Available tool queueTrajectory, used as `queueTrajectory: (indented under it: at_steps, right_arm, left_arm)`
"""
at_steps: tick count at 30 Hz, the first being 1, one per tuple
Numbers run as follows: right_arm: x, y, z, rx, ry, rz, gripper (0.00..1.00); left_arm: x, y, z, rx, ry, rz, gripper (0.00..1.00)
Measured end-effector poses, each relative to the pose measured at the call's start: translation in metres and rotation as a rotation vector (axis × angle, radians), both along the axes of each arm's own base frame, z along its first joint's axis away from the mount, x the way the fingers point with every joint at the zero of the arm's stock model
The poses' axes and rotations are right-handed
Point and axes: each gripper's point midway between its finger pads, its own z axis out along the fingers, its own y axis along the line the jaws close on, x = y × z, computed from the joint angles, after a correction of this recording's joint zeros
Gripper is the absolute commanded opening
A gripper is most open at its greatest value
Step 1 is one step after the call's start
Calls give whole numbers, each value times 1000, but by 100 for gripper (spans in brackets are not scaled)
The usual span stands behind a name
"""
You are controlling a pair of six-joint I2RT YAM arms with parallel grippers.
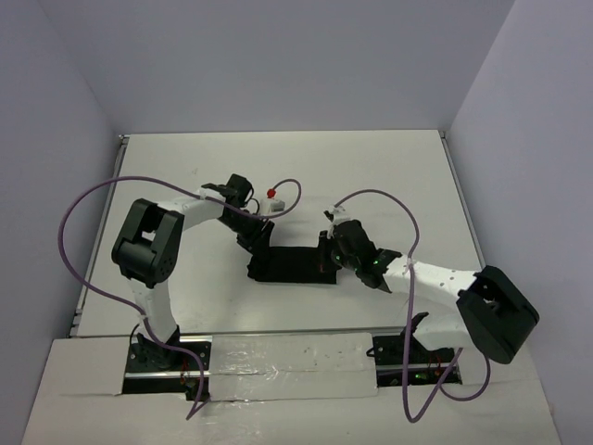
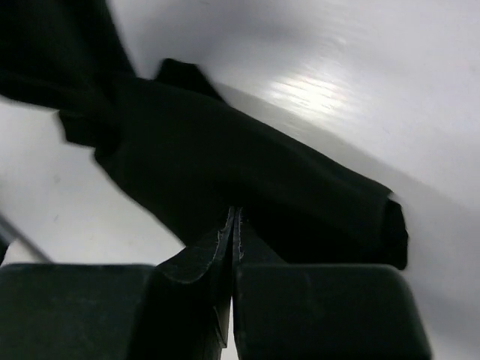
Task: Roll the t-shirts
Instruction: Roll the T-shirt to the center of the board.
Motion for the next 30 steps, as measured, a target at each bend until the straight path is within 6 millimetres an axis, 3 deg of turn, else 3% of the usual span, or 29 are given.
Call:
queueTrajectory:
  at_steps: [2,3,9,10,11,15,16,21,26,30]
  right_arm:
    - [1,-9,-16,-19,44,-80,2]
    - [1,-15,-23,-24,61,-122,1]
    - [12,-37,-43,-58,101,-273,0]
    - [13,-38,-47,-66,107,-283,0]
    - [14,-40,-51,-75,113,-292,0]
    - [20,-40,-55,-84,107,-305,0]
    - [22,-39,-55,-85,105,-305,0]
    - [34,-38,-54,-100,88,-311,0]
    - [48,-38,-53,-115,68,-315,0]
    - [56,-38,-52,-127,55,-315,0]
  left_arm:
    - [2,0,-1,6,0,12,48]
    - [3,0,-1,9,-1,21,58]
    - [16,7,-4,43,-16,88,67]
    - [20,8,-3,47,-22,104,69]
    - [23,10,-3,51,-31,120,80]
    - [38,16,2,61,-71,174,83]
    - [41,18,2,63,-75,183,87]
    - [49,27,3,74,-83,217,86]
    - [58,41,0,105,-99,256,73]
    - [68,55,1,127,-125,296,76]
